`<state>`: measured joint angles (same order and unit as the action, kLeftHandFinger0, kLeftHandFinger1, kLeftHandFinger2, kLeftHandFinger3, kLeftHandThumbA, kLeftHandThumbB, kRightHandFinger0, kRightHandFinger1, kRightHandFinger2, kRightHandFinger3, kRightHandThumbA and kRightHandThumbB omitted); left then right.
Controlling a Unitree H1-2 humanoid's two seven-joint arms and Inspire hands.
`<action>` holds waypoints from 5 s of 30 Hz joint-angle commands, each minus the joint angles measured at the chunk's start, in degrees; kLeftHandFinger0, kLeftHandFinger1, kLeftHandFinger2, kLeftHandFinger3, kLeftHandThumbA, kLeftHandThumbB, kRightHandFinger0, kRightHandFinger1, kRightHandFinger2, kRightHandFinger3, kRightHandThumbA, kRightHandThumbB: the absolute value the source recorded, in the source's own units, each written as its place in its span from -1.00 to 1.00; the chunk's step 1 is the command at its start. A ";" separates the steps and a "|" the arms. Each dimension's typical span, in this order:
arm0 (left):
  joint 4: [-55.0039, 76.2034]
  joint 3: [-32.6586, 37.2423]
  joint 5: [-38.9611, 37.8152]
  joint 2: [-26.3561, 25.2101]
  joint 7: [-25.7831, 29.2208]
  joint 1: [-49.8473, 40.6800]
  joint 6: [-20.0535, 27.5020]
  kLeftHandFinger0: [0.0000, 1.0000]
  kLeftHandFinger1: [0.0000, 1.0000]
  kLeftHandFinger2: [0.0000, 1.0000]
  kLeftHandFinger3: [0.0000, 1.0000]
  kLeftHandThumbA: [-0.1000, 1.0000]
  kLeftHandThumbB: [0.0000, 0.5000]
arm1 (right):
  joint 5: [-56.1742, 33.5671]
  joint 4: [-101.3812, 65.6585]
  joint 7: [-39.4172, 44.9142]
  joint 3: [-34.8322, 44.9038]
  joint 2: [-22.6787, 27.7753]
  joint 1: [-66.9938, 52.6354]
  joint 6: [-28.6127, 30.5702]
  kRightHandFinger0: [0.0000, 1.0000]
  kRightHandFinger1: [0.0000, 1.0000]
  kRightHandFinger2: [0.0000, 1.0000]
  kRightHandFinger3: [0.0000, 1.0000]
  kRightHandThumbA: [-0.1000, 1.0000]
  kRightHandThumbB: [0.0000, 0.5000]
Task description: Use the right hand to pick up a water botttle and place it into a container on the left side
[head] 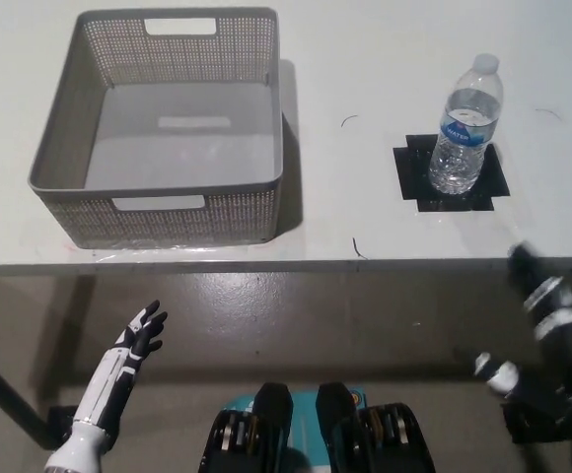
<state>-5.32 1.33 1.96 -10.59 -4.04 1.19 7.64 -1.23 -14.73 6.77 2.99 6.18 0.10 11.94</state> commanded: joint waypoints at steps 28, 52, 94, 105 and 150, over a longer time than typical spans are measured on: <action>1.97 0.21 0.23 0.29 -0.09 -3.55 3.31 1.00 1.00 1.00 1.00 1.00 -0.51 | -5.75 31.47 -2.01 6.83 4.48 34.11 -11.24 1.00 1.00 1.00 1.00 1.00 0.51; 3.03 -0.02 -0.52 0.20 -0.36 -2.94 2.38 1.00 1.00 1.00 1.00 1.00 -0.45 | 0.67 46.97 -4.56 2.41 6.04 44.19 -12.13 1.00 1.00 1.00 1.00 1.00 1.00; 2.20 0.03 -1.56 -0.17 -1.83 -2.77 3.79 1.00 1.00 1.00 1.00 1.00 -0.46 | 4.98 84.60 -27.63 -1.41 -6.85 77.16 9.23 -1.00 -0.72 0.09 -0.03 -1.00 -0.48; 2.31 0.40 0.17 -0.84 -1.72 -2.41 3.82 1.00 1.00 1.00 1.00 1.00 -0.25 | 8.18 70.29 -25.74 -7.47 -14.51 75.49 6.47 -1.00 -0.61 0.20 0.10 -1.00 -0.48; 3.22 0.87 -0.46 -1.36 -3.81 0.04 2.89 1.00 1.00 1.00 1.00 1.00 -0.35 | 13.19 93.39 -13.45 -16.56 -14.13 75.70 7.11 1.00 1.00 1.00 1.00 1.00 1.00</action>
<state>-3.56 2.06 1.34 -11.00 -6.87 0.17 9.18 10.62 80.36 -8.44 -12.89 -10.02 71.84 17.63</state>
